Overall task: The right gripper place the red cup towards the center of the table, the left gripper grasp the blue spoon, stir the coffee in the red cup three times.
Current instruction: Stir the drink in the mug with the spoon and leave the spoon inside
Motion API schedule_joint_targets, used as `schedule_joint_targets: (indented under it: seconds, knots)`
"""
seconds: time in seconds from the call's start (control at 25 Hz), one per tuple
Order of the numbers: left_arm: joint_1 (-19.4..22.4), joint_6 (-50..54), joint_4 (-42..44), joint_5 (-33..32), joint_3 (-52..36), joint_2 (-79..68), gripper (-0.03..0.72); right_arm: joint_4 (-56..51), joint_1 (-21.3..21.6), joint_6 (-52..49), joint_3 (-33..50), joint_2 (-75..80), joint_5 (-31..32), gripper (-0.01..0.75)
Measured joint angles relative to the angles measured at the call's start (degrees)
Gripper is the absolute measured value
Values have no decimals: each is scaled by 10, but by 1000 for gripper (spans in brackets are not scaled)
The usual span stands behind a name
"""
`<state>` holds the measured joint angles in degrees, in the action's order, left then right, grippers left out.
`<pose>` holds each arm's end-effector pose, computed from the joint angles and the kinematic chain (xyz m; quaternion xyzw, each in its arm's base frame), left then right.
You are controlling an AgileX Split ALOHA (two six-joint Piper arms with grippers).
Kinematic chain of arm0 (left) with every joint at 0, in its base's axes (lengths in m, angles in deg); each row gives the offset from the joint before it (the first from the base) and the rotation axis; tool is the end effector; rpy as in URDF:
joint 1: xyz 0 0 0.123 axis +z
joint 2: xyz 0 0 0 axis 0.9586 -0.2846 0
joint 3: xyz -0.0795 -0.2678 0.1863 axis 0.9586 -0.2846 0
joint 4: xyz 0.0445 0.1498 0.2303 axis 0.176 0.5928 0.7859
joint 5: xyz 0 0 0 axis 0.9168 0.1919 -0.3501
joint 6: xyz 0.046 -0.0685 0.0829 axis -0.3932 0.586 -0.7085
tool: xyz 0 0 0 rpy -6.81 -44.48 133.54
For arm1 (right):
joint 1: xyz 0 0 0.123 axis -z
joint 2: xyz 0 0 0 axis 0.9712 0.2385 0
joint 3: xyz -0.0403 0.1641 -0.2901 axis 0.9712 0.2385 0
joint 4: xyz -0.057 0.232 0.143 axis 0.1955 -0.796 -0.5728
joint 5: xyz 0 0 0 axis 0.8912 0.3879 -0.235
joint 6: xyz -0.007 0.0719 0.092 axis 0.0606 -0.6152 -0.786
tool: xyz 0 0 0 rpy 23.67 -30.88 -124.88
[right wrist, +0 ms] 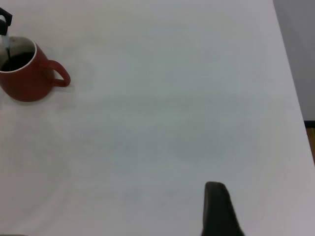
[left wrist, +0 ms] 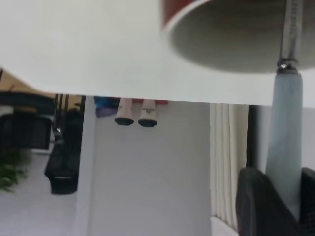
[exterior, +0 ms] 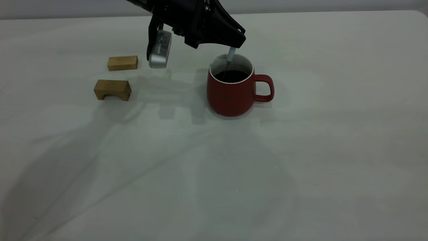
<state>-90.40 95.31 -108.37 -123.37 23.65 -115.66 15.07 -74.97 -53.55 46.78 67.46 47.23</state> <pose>0.5065 -0.2437 0.0620 0.6482 -0.6082 0.3631 0.2795 -0.0076 0.0031 0.2611 -0.0118 0.8839 -0.0021 0.4675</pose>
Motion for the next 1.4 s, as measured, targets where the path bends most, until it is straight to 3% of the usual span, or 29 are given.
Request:
schedule_joint_targets:
  seconds: [0.2,0.36,0.64,0.84,1.04,1.2,1.4]
  knots:
    - [-14,-23,-46,5,0,0,181,0,0,0,0,0,0,511]
    - [-26,15,-54,-17,0,0,181,0,0,0,0,0,0,511]
    - [-16,91,17,-33,0,1,181,0,0,0,0,0,0,511]
    - [-5,35,32,-2,0,1,181,0,0,0,0,0,0,511]
    - [-6,-36,-16,12,0,-3,181,0,0,0,0,0,0,511]
    - [-12,-55,-57,-19,0,-8,181,0,0,0,0,0,0,511]
    - [-15,-35,-50,-72,0,-10,181,0,0,0,0,0,0,511]
